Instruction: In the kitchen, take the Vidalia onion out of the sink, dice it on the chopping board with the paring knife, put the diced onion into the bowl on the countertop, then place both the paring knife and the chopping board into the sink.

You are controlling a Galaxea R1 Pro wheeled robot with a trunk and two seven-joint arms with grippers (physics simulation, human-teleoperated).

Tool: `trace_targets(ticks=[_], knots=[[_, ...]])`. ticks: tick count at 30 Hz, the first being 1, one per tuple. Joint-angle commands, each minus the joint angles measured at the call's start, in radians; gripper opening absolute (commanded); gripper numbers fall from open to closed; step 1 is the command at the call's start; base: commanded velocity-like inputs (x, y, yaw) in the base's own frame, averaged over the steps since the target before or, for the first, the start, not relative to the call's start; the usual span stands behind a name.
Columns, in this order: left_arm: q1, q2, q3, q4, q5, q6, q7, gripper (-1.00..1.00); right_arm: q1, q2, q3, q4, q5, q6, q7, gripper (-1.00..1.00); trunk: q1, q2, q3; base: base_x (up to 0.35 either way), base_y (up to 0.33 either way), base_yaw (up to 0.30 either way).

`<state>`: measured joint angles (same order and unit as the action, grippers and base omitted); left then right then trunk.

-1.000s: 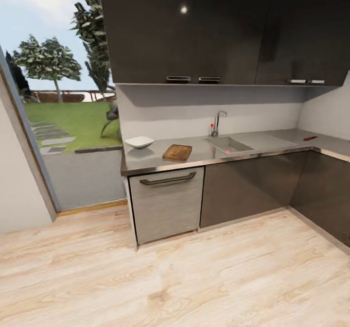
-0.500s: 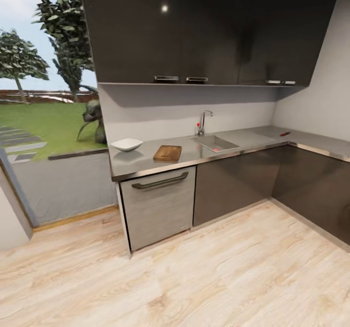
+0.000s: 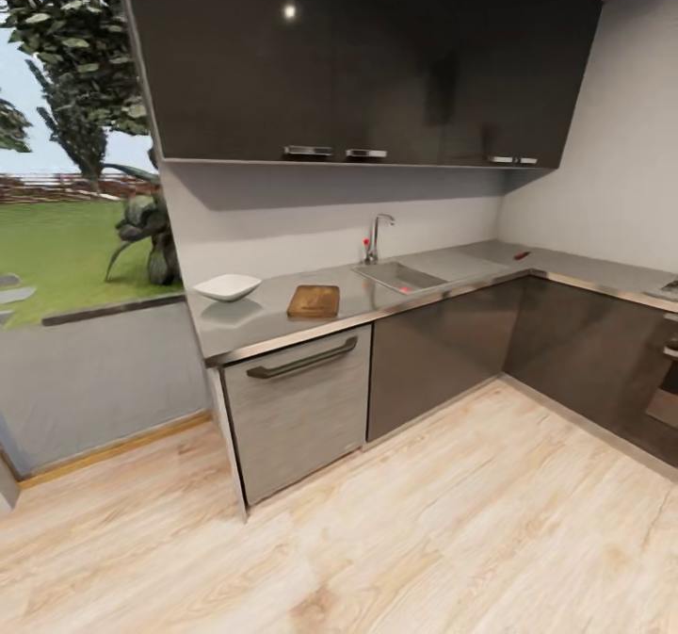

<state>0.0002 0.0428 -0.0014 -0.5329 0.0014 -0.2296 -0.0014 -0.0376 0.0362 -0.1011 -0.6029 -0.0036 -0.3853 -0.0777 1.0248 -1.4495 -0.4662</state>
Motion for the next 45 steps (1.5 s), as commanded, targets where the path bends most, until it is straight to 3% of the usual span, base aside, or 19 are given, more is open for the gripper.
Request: trace_targets(ticks=[1, 11, 14, 16, 20, 45], knots=[[0.0, 0.0, 0.0, -0.001, 0.0, -0.002, 0.0, 1.0, -0.001, 0.001, -0.003, 0.0, 0.0, -0.003, 0.0, 1.0, 0.0, 0.0, -0.001, 0.118, 0.314, -0.049], [0.0, 0.0, 0.001, -0.007, 0.001, -0.003, 0.001, 1.0, -0.001, 0.002, -0.003, 0.0, 0.0, -0.003, -0.002, 1.0, 0.0, 0.0, -0.001, 0.056, 0.18, -0.01], [0.0, -0.019, 0.002, -0.014, 0.004, -0.002, 0.003, 1.0, 0.0, 0.002, -0.003, 0.0, 0.0, -0.003, -0.002, 1.0, 0.0, 0.0, -0.001, 0.004, 0.017, 0.0], [0.0, -0.042, 0.002, -0.016, 0.004, -0.001, 0.005, 1.0, -0.001, 0.002, -0.003, 0.0, 0.0, -0.003, -0.002, 1.0, -0.007, 0.014, 0.005, 0.001, 0.005, 0.0], [0.0, -0.05, 0.004, -0.016, 0.005, -0.001, 0.006, 1.0, -0.001, 0.002, -0.003, 0.0, 0.0, -0.003, -0.002, 1.0, -0.023, 0.042, 0.018, 0.0, 0.001, 0.0], [0.0, -0.05, 0.007, -0.022, 0.005, -0.001, 0.006, 1.0, -0.001, -0.002, -0.005, 0.0, 0.002, -0.006, -0.001, 1.0, -0.119, 0.217, 0.096, 0.0, 0.0, 0.0]])
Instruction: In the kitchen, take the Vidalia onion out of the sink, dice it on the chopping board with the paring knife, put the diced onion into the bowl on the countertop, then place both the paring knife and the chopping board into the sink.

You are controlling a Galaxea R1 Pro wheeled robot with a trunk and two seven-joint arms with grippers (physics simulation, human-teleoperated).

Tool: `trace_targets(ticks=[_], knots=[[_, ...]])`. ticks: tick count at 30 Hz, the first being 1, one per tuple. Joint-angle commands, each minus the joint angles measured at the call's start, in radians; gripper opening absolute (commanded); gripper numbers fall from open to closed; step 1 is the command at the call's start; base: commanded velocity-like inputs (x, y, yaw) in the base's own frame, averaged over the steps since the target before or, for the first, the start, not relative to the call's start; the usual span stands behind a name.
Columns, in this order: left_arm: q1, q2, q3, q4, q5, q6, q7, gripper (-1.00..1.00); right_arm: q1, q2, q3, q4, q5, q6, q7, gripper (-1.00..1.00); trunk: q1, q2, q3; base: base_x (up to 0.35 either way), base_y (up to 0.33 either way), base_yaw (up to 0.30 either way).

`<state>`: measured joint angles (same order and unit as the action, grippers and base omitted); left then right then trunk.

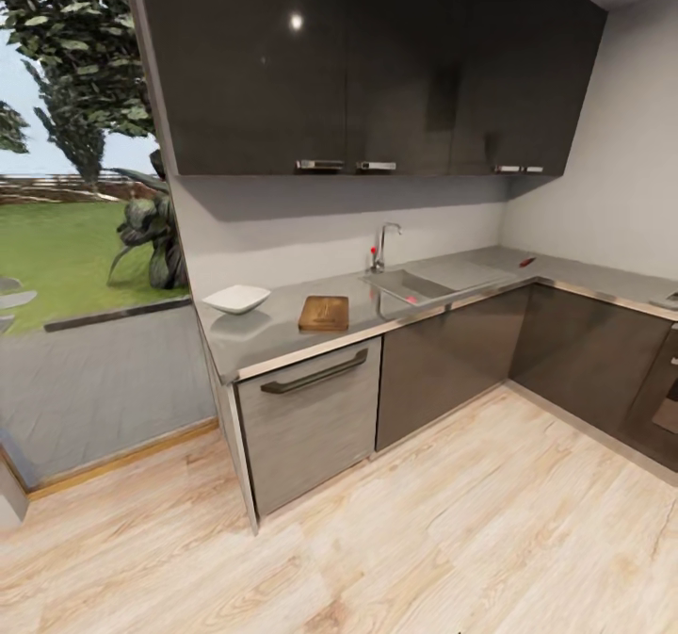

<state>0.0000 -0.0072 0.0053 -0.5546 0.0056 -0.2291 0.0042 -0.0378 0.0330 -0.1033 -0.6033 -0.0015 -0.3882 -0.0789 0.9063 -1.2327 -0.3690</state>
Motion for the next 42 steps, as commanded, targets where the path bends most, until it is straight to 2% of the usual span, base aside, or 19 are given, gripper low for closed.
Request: trace_targets(ticks=[1, 42], knots=[[0.0, 0.0, 0.001, -0.001, 0.001, -0.002, 0.0, 1.0, -0.001, 0.001, -0.003, 0.0, 0.0, -0.003, 0.0, 1.0, -0.004, 0.007, 0.002, 0.0, 0.0, 0.0], [0.0, 0.003, 0.004, 0.0, 0.001, -0.002, 0.0, 1.0, -0.001, -0.002, -0.001, 0.0, 0.0, -0.003, -0.001, 1.0, -0.161, 0.294, 0.131, 0.0, 0.0, 0.0]])
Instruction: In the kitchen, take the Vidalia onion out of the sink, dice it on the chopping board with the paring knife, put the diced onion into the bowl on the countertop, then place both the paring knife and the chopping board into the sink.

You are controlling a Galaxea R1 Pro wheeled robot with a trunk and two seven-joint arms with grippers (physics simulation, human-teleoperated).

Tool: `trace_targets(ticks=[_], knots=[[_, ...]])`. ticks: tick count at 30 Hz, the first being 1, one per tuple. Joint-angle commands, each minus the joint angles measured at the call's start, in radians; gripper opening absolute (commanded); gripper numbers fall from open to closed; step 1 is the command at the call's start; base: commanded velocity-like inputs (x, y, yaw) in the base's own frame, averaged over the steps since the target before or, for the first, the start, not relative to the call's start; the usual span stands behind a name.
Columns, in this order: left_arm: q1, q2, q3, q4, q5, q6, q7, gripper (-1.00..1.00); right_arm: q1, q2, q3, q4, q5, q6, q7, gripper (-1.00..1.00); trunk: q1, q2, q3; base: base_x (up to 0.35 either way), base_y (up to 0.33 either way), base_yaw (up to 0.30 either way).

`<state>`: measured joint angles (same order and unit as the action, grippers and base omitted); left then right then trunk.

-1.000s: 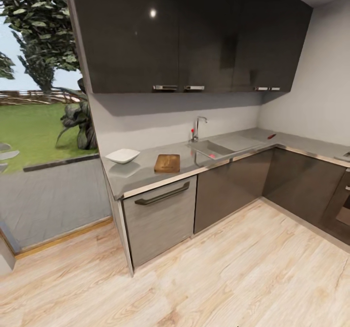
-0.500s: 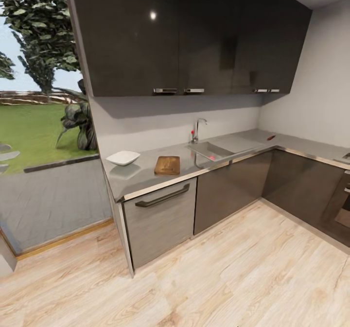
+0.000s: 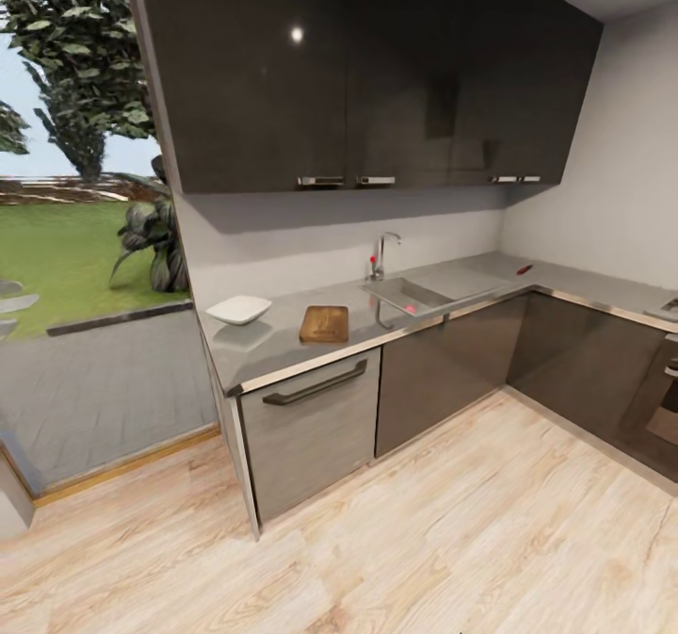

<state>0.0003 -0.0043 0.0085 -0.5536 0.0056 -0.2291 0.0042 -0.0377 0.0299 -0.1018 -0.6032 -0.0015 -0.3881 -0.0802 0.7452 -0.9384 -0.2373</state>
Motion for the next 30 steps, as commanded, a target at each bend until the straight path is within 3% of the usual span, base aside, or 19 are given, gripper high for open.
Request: trace_targets(ticks=[1, 30], knots=[[0.0, 0.0, 0.001, -0.001, 0.001, -0.002, 0.0, 1.0, -0.001, 0.001, -0.003, 0.0, 0.0, -0.003, 0.0, 1.0, -0.004, 0.006, 0.002, 0.0, 0.0, 0.0], [0.0, 0.001, 0.001, -0.002, 0.001, -0.001, 0.0, 1.0, 0.0, 0.001, -0.004, 0.0, 0.0, -0.003, -0.001, 1.0, -0.115, 0.209, 0.093, 0.0, 0.0, 0.0]])
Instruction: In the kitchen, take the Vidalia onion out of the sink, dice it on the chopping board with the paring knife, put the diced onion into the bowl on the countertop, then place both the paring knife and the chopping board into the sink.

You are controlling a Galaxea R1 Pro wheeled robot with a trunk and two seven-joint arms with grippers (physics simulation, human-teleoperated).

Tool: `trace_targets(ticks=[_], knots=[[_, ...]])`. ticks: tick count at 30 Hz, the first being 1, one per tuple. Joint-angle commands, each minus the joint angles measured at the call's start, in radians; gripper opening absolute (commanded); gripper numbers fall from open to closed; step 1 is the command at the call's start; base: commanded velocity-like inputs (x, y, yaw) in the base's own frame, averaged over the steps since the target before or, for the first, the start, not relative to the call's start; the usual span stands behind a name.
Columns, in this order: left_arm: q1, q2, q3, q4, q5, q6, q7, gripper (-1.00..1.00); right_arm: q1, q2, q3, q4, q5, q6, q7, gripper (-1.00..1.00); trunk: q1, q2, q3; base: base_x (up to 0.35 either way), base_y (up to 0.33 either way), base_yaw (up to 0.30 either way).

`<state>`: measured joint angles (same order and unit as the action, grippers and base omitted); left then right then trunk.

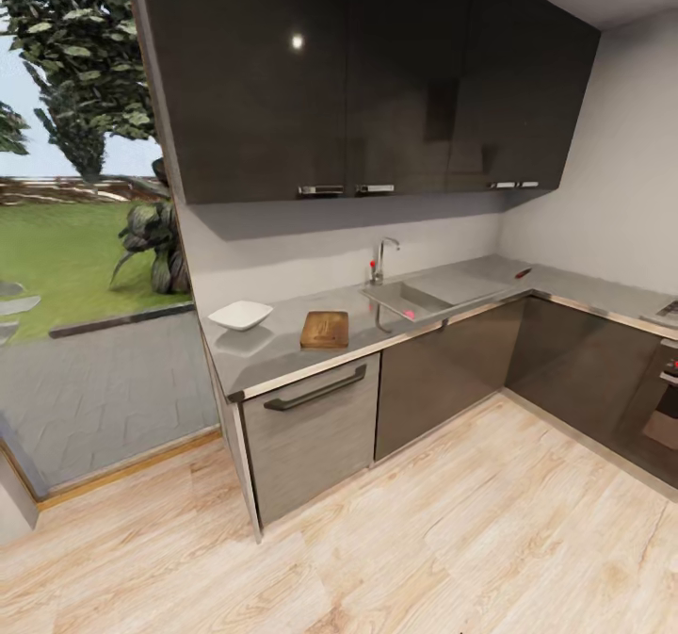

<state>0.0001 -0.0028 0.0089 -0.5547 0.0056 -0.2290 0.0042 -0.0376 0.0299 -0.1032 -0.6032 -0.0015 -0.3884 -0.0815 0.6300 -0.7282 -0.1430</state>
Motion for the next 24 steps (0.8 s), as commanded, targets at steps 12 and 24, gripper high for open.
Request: trace_targets(ticks=[12, 24], knots=[[0.0, 0.0, 0.002, -0.001, 0.001, -0.002, 0.0, 1.0, -0.001, 0.001, -0.002, 0.0, 0.0, -0.002, 0.0, 1.0, -0.046, 0.083, 0.036, 0.0, 0.0, 0.0], [0.0, 0.0, 0.002, -0.001, 0.001, -0.002, 0.0, 1.0, 0.0, 0.001, -0.002, 0.0, 0.0, -0.002, 0.001, 1.0, -0.092, 0.167, 0.074, 0.0, 0.0, 0.0]])
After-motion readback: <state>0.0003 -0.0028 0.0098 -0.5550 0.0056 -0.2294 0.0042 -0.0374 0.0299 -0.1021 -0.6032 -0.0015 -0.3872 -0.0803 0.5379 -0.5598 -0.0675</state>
